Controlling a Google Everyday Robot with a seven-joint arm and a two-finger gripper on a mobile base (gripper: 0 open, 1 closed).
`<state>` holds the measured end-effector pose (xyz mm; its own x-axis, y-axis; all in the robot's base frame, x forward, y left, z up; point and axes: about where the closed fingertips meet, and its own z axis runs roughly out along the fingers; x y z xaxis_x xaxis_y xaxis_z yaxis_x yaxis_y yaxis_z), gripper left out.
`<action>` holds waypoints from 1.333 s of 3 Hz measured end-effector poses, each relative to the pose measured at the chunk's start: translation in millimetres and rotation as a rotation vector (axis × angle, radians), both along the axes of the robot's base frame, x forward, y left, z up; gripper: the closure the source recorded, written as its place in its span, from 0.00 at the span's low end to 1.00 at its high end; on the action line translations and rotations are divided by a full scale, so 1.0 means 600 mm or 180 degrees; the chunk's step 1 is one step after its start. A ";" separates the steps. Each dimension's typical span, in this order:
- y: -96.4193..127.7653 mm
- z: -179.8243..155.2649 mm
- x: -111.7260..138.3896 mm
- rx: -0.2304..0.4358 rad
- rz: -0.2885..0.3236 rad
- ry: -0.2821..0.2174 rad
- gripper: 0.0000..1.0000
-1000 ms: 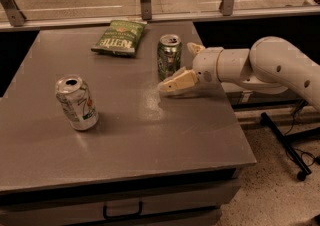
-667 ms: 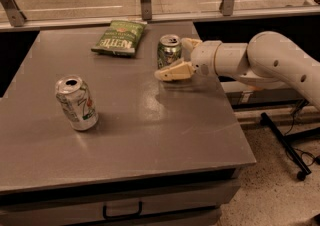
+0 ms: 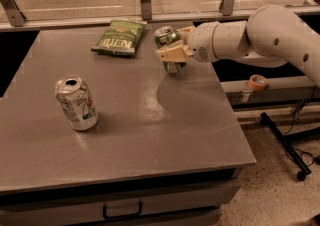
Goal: Knock green can over
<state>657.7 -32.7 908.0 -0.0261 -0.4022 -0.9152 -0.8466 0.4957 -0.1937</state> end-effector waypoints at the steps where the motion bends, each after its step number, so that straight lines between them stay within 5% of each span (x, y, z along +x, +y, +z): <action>1: 0.007 0.068 0.002 -0.0406 0.0080 -0.0021 0.88; 2: 0.015 0.062 0.013 -0.1076 0.0206 0.0138 1.00; 3: 0.075 0.003 -0.005 -0.1702 0.0630 0.0401 1.00; 4: 0.123 -0.068 -0.064 -0.2062 0.1197 0.0840 1.00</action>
Offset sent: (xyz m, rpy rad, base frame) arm -0.0939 0.0499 -0.0336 -0.9040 0.4648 0.6209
